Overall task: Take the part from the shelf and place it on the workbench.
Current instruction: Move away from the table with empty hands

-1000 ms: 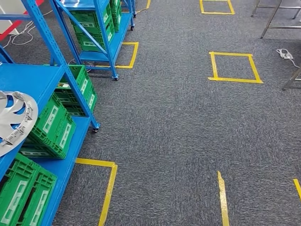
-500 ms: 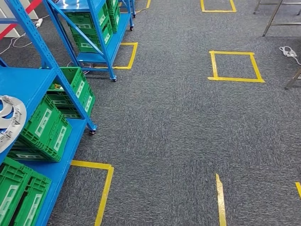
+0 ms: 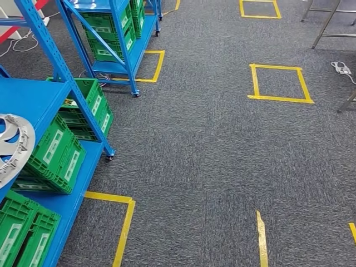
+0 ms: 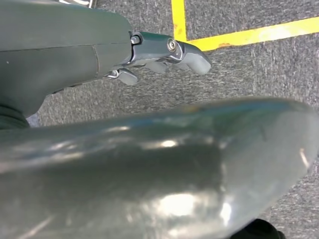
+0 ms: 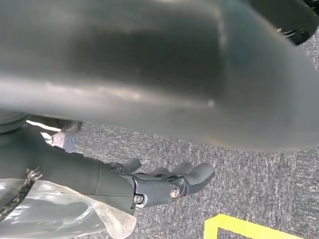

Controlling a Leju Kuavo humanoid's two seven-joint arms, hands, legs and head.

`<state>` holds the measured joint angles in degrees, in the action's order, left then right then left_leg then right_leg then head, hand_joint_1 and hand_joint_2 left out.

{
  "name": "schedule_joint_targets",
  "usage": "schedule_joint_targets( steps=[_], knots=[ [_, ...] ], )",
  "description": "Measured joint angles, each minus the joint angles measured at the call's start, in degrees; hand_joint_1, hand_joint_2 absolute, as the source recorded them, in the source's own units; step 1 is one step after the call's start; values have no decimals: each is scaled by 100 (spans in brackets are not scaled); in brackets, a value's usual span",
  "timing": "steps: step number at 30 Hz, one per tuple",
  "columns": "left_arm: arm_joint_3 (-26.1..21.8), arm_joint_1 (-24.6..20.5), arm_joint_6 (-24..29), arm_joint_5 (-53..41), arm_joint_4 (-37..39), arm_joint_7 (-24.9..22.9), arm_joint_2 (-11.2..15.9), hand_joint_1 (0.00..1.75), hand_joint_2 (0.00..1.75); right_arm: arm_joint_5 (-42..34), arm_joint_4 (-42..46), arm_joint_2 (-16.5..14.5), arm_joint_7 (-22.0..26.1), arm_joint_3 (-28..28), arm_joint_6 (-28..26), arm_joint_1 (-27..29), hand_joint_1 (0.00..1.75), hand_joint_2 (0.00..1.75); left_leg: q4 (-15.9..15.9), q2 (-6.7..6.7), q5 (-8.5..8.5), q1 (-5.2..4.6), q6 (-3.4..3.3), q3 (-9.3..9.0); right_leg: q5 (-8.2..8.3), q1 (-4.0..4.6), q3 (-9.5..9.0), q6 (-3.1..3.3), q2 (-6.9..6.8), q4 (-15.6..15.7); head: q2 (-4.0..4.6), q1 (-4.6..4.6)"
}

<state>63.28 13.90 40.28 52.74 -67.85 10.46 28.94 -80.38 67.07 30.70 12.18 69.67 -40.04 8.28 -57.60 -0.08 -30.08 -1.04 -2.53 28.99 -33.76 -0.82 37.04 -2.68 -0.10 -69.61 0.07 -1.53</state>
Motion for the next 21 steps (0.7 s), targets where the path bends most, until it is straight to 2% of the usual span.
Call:
schedule_joint_targets(
  steps=[1,2,3,6,8,9,11,12,13,14,16,17,18,19,21],
  knots=[
    [0,3,0,0,5,-1,-8,0,0,-3,-2,3,1,13,0,-3,0,0,-3,-4,-44,6,24,-53,215,-4,-156,-6,0,369,0,1],
    [-1,-1,0,-1,9,-1,-10,0,0,-5,-4,5,3,23,0,-10,0,0,-23,-7,-91,1,55,-88,356,-3,-312,0,2,695,0,-5],
    [-2,-6,0,-2,13,-1,-12,0,0,-7,-7,5,7,29,0,-15,0,0,-40,-8,-126,-4,85,-105,416,2,-420,25,5,901,0,-6],
    [-4,-13,0,-7,20,-1,-8,0,0,-20,-15,5,17,41,0,-12,0,0,-64,-11,-174,-16,136,-111,388,17,-497,138,13,1002,0,13],
    [-3,-14,0,-15,21,-1,-8,0,0,-23,-17,6,23,48,0,-12,0,0,-214,-9,-293,-6,181,-69,377,2,-537,197,9,1036,0,34],
    [-3,-18,0,-19,22,-1,-8,0,0,-24,-17,7,27,50,0,-16,0,0,-447,-7,-420,6,215,38,371,-7,-562,225,6,1053,0,46],
    [-4,-22,0,-28,27,-1,-12,0,0,-27,-19,7,36,49,0,-23,0,0,-1240,-6,-730,40,272,456,341,1,-596,261,0,1061,0,68],
    [-4,-21,0,-31,31,-1,-15,0,0,-28,-20,7,38,48,0,-23,0,0,-1600,-6,-815,58,285,676,323,6,-612,271,0,1061,0,67],
    [-3,-18,0,-33,34,-1,-18,0,0,-31,-22,7,39,49,0,-22,0,0,-1798,-6,-793,70,288,827,301,12,-636,276,1,1061,0,68],
    [-1,-15,0,-34,38,-1,-22,0,0,-33,-24,7,39,51,0,-20,0,0,-1766,-6,-650,77,281,871,277,16,-668,275,5,1061,0,68],
    [1,-13,0,-41,44,-1,-26,0,0,-41,-26,7,43,61,0,-19,0,0,-1119,-7,-125,77,240,680,218,17,-735,257,12,1068,0,68],
    [0,-16,0,-46,48,-1,-27,0,0,-51,-26,7,49,70,0,-24,0,0,-766,-7,70,62,214,550,185,23,-761,237,16,1071,0,65],
    [-2,-18,0,-52,52,-1,-24,0,0,-64,-26,7,56,79,0,-29,0,0,-468,-5,166,44,185,431,159,24,-770,213,18,1075,0,63],
    [-3,-20,0,-57,57,-2,-20,0,0,-80,-26,7,63,87,0,-34,0,0,-314,-4,168,23,161,369,145,22,-757,185,16,1084,0,60],
    [-4,-17,0,-66,63,-3,-10,0,0,-114,-26,7,76,97,1,-39,0,0,-193,-8,105,-4,116,317,140,8,-772,119,3,1120,0,58]
  ],
)
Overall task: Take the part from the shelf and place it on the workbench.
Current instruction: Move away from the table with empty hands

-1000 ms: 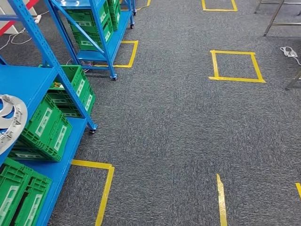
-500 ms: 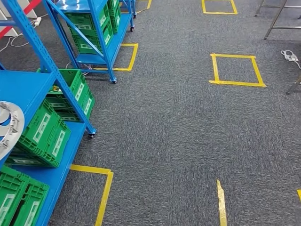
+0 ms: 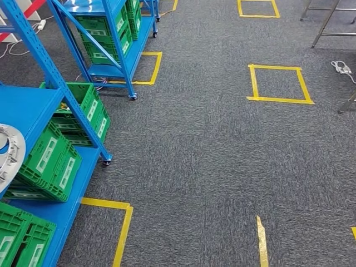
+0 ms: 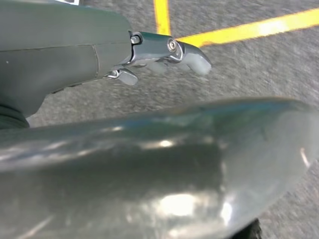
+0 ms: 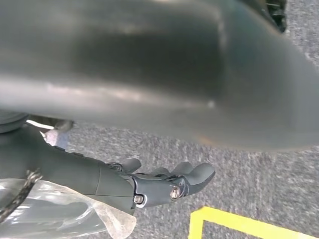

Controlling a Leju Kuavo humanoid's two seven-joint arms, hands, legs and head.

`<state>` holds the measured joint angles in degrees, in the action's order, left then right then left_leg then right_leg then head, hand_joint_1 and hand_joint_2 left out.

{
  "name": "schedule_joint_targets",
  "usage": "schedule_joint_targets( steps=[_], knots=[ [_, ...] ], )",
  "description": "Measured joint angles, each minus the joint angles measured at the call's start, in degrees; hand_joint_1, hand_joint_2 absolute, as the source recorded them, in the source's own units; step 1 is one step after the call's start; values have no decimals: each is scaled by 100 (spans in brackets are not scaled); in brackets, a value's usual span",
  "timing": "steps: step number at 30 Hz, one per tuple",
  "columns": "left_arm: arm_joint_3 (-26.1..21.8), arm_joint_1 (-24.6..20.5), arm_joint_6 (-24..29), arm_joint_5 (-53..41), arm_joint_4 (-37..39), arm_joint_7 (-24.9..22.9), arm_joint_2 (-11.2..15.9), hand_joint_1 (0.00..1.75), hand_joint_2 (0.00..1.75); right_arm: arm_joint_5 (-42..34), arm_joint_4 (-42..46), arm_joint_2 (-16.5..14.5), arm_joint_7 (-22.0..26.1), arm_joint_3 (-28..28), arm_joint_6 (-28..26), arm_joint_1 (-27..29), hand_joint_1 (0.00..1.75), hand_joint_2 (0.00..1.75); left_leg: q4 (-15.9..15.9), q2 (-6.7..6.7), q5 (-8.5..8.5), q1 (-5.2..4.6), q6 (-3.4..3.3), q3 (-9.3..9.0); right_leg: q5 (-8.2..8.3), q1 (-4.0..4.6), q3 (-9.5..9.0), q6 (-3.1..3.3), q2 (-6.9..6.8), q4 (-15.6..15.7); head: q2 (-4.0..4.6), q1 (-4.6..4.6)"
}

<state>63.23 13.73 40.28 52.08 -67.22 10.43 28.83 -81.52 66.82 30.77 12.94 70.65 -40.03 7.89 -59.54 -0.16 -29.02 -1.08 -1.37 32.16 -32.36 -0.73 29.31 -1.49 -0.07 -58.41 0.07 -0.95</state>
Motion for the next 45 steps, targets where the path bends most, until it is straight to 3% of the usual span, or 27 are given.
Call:
schedule_joint_targets(
  steps=[2,3,6,7,8,10,12,13,16,18,21,22,23,24,26,28,31,33,34,36,37,38,39,41,42,43,45],
  knots=[
    [0,14,0,-7,3,-1,1,0,0,-17,0,0,9,11,1,-5,0,0,110,-4,27,14,-42,-70,-65,-7,1,-48,-7,-57,0,-4],
    [-1,16,0,-8,5,-1,-1,0,0,-19,0,0,12,19,1,-10,0,0,167,-3,37,27,-66,-114,-170,-1,83,-62,-6,-240,0,-8],
    [-5,2,0,-9,12,-1,-12,0,0,-23,-4,0,17,32,0,-17,0,0,200,6,-7,27,-118,-193,-593,8,710,-86,1,-1299,0,-11],
    [-7,0,0,-9,15,-1,-16,0,0,-24,-6,0,17,37,-1,-12,0,0,199,6,-35,22,-125,-224,-608,9,884,-93,1,-1534,0,-9],
    [-8,2,0,-9,18,-1,-20,0,0,-25,-8,0,17,48,-1,-6,0,0,199,4,-67,19,-125,-264,-499,10,960,-95,1,-1564,0,-10],
    [-7,6,0,-9,27,-1,-29,0,0,-28,-10,1,18,70,-1,0,0,0,198,-2,-147,18,-111,-375,3,10,786,-80,-1,-1001,0,-12],
    [-8,5,0,-9,34,-8,-40,0,0,-39,-12,5,22,81,-1,-12,0,0,183,-6,-235,3,-66,-458,328,22,470,-40,-1,-329,1,-8],
    [-11,1,0,-10,37,-13,-45,0,0,-46,-13,9,28,84,-1,-17,0,0,174,-6,-264,-2,-37,-473,368,31,373,-19,2,-150,0,-3],
    [-26,-7,0,-10,45,-20,-48,0,0,-73,-15,25,38,89,-1,-8,0,0,167,-6,-311,6,34,-485,327,43,303,49,12,-55,0,8],
    [-40,-6,0,-11,47,-23,-48,0,0,-85,-15,28,42,92,-1,-3,0,0,-49,-3,-454,20,103,-406,316,20,246,107,4,1,0,25],
    [-53,-6,0,-7,49,-25,-54,0,0,-116,-14,30,44,101,1,-25,0,0,-1130,-1,-876,82,207,179,265,9,170,161,-10,32,0,47],
    [-53,-4,0,-2,50,-25,-57,0,0,-135,-14,32,43,108,1,-33,0,0,-1422,-1,-917,105,229,370,241,9,144,165,-9,32,0,47],
    [-52,-2,0,3,51,-24,-62,0,0,-154,-14,34,43,117,1,-39,0,0,-1510,-1,-836,126,245,468,217,9,111,162,-7,32,0,47],
    [-51,0,0,8,51,-24,-66,0,0,-171,-14,36,43,127,1,-45,0,0,-1401,-1,-655,145,254,473,191,8,70,156,-3,32,0,47],
    [-51,-1,0,14,52,-21,-70,0,0,-205,-14,38,38,148,1,-58,0,0,-712,-1,-148,170,252,237,126,7,-15,122,5,35,0,46],
    [-56,-7,0,25,56,-16,-72,0,0,-227,-12,45,36,174,1,-94,0,0,-139,3,58,153,214,4,63,13,-41,54,15,31,0,48],
    [-63,-1,0,46,63,-12,-72,0,0,-248,-7,55,45,217,1,-144,0,0,39,5,-9,114,118,-74,24,-9,-38,-48,4,51,0,50],
    [-67,9,0,51,65,-9,-68,0,0,-261,-3,58,54,233,1,-160,0,0,121,3,8,119,39,-127,-104,-23,16,-85,-2,-112,0,45],
    [-70,7,0,50,66,-8,-67,0,0,-267,-2,60,59,237,1,-165,0,0,154,5,10,124,3,-156,-244,-24,143,-90,0,-374,0,39],
    [-76,1,0,50,67,-5,-69,0,0,-280,0,63,65,245,1,-165,0,0,164,10,-19,104,-45,-188,-557,-21,589,-88,6,-1156,0,33],
    [-79,-1,0,50,67,-5,-71,0,0,-288,0,66,65,249,1,-162,0,0,163,11,-40,95,-59,-207,-628,-21,808,-90,5,-1483,0,31],
    [-80,0,0,50,68,-5,-75,0,0,-294,0,67,65,255,1,-158,0,0,163,11,-66,88,-66,-236,-581,-21,944,-89,5,-1624,0,32],
    [-80,0,0,50,68,-5,-80,0,0,-299,0,68,66,261,1,-155,0,0,163,9,-98,84,-64,-278,-411,-21,963,-87,4,-1533,0,32],
    [-79,2,0,50,69,-5,-89,0,0,-308,0,73,68,270,1,-155,0,0,162,4,-182,84,-35,-389,93,-22,722,-74,-1,-850,0,30],
    [-79,-1,0,50,72,-5,-91,0,0,-314,0,76,70,273,1,-160,0,0,149,0,-230,73,-8,-430,256,-18,569,-66,-4,-494,0,29],
    [-81,-7,0,51,75,-5,-93,0,0,-319,0,78,73,274,0,-165,0,0,141,-2,-267,63,21,-453,334,-13,451,-50,-4,-259,0,31],
    [-84,-16,0,51,84,-5,-94,0,0,-326,0,79,80,276,0,-170,0,0,136,-4,-302,48,68,-462,306,5,368,-10,7,-125,0,39]
  ],
)
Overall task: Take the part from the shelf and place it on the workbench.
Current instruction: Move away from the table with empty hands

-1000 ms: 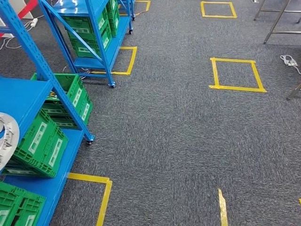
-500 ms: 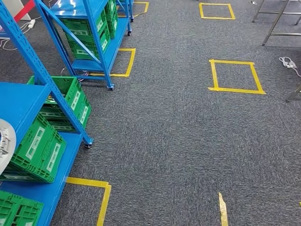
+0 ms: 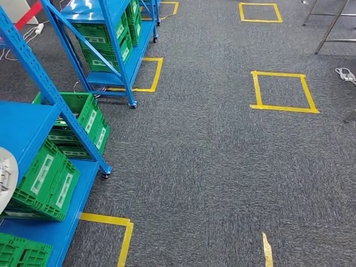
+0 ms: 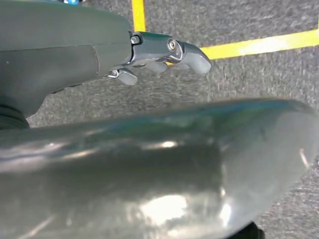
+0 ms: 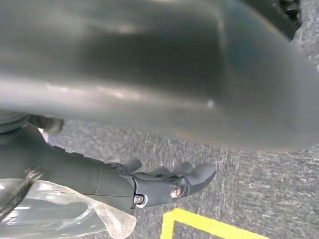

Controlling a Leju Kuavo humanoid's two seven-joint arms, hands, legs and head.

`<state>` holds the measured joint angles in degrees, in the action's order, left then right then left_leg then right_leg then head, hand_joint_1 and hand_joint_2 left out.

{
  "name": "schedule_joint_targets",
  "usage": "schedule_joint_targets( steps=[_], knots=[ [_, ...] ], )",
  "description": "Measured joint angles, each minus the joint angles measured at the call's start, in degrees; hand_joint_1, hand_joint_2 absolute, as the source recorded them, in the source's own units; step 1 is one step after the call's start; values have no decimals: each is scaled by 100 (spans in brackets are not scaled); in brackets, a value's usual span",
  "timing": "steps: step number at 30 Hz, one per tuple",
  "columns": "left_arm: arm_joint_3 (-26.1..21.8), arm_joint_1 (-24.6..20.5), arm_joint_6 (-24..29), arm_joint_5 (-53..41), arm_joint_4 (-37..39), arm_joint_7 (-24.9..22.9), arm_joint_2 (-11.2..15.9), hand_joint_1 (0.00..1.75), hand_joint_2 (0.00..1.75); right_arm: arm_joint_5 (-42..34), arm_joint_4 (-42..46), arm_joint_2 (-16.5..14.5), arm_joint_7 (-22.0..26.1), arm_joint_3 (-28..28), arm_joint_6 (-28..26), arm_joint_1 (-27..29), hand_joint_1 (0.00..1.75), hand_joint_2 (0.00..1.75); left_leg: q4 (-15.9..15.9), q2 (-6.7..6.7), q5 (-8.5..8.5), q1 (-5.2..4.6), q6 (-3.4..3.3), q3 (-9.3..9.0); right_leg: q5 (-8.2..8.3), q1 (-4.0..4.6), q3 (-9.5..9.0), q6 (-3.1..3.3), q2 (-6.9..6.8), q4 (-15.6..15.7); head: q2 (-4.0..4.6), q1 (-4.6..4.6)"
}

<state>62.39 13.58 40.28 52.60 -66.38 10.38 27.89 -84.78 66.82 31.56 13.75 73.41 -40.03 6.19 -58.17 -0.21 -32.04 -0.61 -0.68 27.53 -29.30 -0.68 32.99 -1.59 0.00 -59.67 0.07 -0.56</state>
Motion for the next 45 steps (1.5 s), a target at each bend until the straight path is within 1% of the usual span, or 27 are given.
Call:
schedule_joint_targets(
  steps=[2,4,6,7,8,9,10,11,12,13,14,17,18,20,22,23,24,25,27,28,29,30,33,37,39,43,45],
  knots=[
    [0,-2,0,1,5,0,3,0,0,0,1,0,6,3,0,8,0,0,-11,4,-41,10,37,-13,-12,-11,-31,55,7,25,0,12],
    [1,-8,0,0,7,2,4,0,0,1,1,0,8,5,1,10,0,0,-335,5,-230,24,95,118,-29,-29,-86,112,0,61,0,30],
    [1,-11,0,2,8,4,2,0,0,2,0,0,9,4,1,1,0,0,-1087,5,-538,44,145,516,-67,-24,-132,151,-8,71,0,42],
    [1,-9,0,5,9,4,-1,0,0,2,0,0,8,4,1,-2,0,0,-1457,5,-637,53,157,742,-89,-20,-153,162,-9,71,0,39],
    [3,-7,0,9,10,4,-4,0,0,1,0,0,8,4,1,-4,0,0,-1667,5,-630,59,160,899,-113,-16,-180,165,-7,71,0,41],
    [4,-4,0,13,11,4,-8,0,0,-1,0,0,7,5,1,-2,0,0,-1657,5,-494,62,153,958,-138,-12,-218,164,-3,71,0,40],
    [6,-2,0,15,12,4,-10,0,0,-2,0,0,7,7,0,-1,0,0,-1428,5,-252,62,138,912,-167,-9,-264,158,1,71,0,39],
    [7,-2,0,17,13,5,-12,0,0,-3,0,0,7,9,0,-2,0,0,-1049,5,31,59,114,796,-199,-7,-314,147,5,73,0,40],
    [7,-6,0,26,16,7,-12,0,0,-7,1,0,9,14,0,-5,0,0,-694,4,237,45,86,670,-233,1,-350,128,8,76,0,37],
    [7,-13,0,38,19,16,-12,0,0,-13,1,0,14,23,1,-12,0,0,-407,6,348,29,56,556,-258,4,-371,102,14,80,0,37],
    [6,-23,0,56,25,27,-10,0,0,-25,2,0,22,35,1,-24,0,0,-245,7,369,11,31,494,-272,3,-373,73,15,89,0,33],
    [7,-34,0,113,49,68,0,0,0,-92,3,1,57,83,1,-56,0,0,-87,5,322,-11,-40,426,-292,-19,-356,-19,-1,132,0,28],
    [8,-33,0,125,55,79,0,0,0,-110,4,1,71,99,1,-69,0,0,-31,5,335,-3,-70,392,-347,-21,-335,-41,-4,77,0,28],
    [9,-48,0,142,68,93,-7,0,0,-133,5,2,90,127,1,-106,0,0,46,15,350,16,-126,329,-617,-18,-115,-68,-1,-390,0,22],
    [8,-72,0,146,82,97,-16,0,0,-149,4,2,95,146,1,-130,0,0,50,22,324,8,-159,306,-931,-14,333,-87,2,-1174,0,19],
    [8,-79,0,150,91,98,-23,0,0,-160,4,2,96,154,1,-131,0,0,48,23,305,4,-166,288,-967,-14,505,-94,2,-1434,0,20],
    [9,-82,0,152,98,99,-30,0,0,-170,4,2,97,164,1,-129,0,0,47,21,282,2,-166,261,-878,-14,581,-97,1,-1489,0,20],
    [9,-82,0,155,105,101,-36,0,0,-178,4,2,98,177,1,-129,0,0,45,17,254,2,-157,221,-675,-14,538,-97,0,-1307,0,19],
    [11,-84,0,156,118,105,-48,0,0,-192,2,6,110,202,1,-137,0,0,38,11,181,-4,-121,129,-204,-11,223,-77,-6,-548,0,19],
    [13,-91,0,156,125,111,-51,0,0,-199,1,9,120,213,0,-147,0,0,24,8,145,-13,-93,104,-71,-8,63,-57,-5,-222,0,20],
    [13,-100,0,157,134,117,-53,0,0,-209,1,11,131,223,-1,-151,0,0,6,7,114,-26,-72,94,-10,-8,-39,-40,-4,-14,0,23],
    [14,-108,0,160,144,128,-51,0,0,-223,0,13,141,234,-1,-155,0,0,-8,5,102,-40,-82,97,-21,-7,-82,-30,-1,57,0,26],
    [29,-119,0,165,164,169,-45,0,0,-267,0,13,165,256,-1,-151,0,0,0,4,114,-51,-185,93,-5,-6,-93,-22,7,98,0,30],
    [48,-134,0,154,194,190,-51,0,0,-301,0,13,195,281,-1,-164,0,0,42,5,112,-47,-192,75,-41,11,-100,28,4,98,0,31],
    [53,-138,0,150,205,190,-54,0,0,-309,0,13,198,283,-1,-168,0,0,54,4,111,-39,-167,75,-50,20,-105,42,-1,97,0,30],
    [84,-146,0,148,223,190,-65,0,0,-313,0,13,199,286,-1,-167,0,0,76,4,112,-17,-26,70,-50,33,-107,53,-4,95,0,28],
    [96,-148,0,148,233,190,-76,0,0,-313,0,13,199,287,-1,-167,0,0,77,5,114,-15,-16,70,-47,32,-109,58,-4,95,0,27]
  ],
)
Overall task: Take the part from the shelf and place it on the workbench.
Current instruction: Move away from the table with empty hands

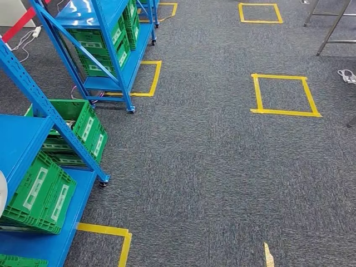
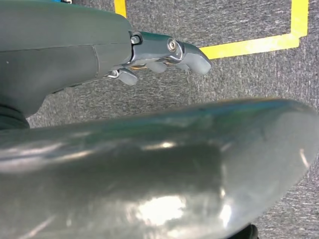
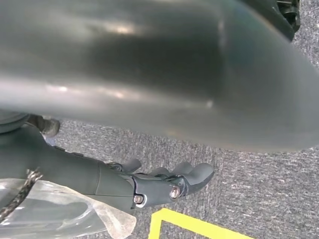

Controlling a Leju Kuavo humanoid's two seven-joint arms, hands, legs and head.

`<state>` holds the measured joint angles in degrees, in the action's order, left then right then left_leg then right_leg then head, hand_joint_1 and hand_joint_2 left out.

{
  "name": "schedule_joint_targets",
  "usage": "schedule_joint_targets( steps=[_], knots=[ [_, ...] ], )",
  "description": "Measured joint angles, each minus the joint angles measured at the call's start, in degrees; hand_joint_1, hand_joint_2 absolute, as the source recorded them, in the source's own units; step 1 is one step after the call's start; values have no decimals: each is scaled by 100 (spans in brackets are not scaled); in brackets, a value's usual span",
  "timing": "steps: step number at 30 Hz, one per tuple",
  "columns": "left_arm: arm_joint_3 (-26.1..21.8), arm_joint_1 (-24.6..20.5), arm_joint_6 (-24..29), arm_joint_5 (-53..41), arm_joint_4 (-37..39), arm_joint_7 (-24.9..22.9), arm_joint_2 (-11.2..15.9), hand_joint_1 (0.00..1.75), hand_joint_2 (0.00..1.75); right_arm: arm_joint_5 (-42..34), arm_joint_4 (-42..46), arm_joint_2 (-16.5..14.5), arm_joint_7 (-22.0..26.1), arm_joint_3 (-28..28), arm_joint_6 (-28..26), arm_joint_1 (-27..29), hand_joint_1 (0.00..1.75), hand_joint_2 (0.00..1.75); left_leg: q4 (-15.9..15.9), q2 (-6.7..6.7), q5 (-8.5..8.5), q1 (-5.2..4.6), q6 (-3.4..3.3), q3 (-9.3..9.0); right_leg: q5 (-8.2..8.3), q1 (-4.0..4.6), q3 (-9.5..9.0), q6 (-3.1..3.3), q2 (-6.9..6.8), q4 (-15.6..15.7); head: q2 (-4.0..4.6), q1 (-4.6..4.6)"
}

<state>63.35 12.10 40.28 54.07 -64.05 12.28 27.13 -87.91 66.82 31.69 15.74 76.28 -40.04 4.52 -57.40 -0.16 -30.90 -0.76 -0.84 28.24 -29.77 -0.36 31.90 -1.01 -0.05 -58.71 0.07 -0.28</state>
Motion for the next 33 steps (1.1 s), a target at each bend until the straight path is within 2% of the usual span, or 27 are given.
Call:
schedule_joint_targets(
  steps=[20,27,30,33],
  knots=[
    [34,-1,0,-26,25,-29,-16,0,0,-63,0,3,49,118,0,-19,0,0,-4,0,-1,-27,-2,-2,11,-31,-9,-8,0,7,0,0],
    [35,-1,0,-61,25,-63,-14,0,0,-9,-16,3,31,279,0,-121,0,0,-43,1,-15,-44,-25,5,30,-44,-11,-38,0,18,0,1],
    [37,-1,0,-63,25,-66,-13,0,0,3,-23,2,31,343,0,-161,0,0,-61,0,-17,-54,-50,17,44,-55,-15,-66,-3,21,0,1],
    [43,0,0,-64,25,-66,-13,0,0,3,-27,4,31,378,0,-171,0,0,47,-21,62,-35,-133,-12,27,-55,-5,-125,-27,23,0,-2]
  ],
)
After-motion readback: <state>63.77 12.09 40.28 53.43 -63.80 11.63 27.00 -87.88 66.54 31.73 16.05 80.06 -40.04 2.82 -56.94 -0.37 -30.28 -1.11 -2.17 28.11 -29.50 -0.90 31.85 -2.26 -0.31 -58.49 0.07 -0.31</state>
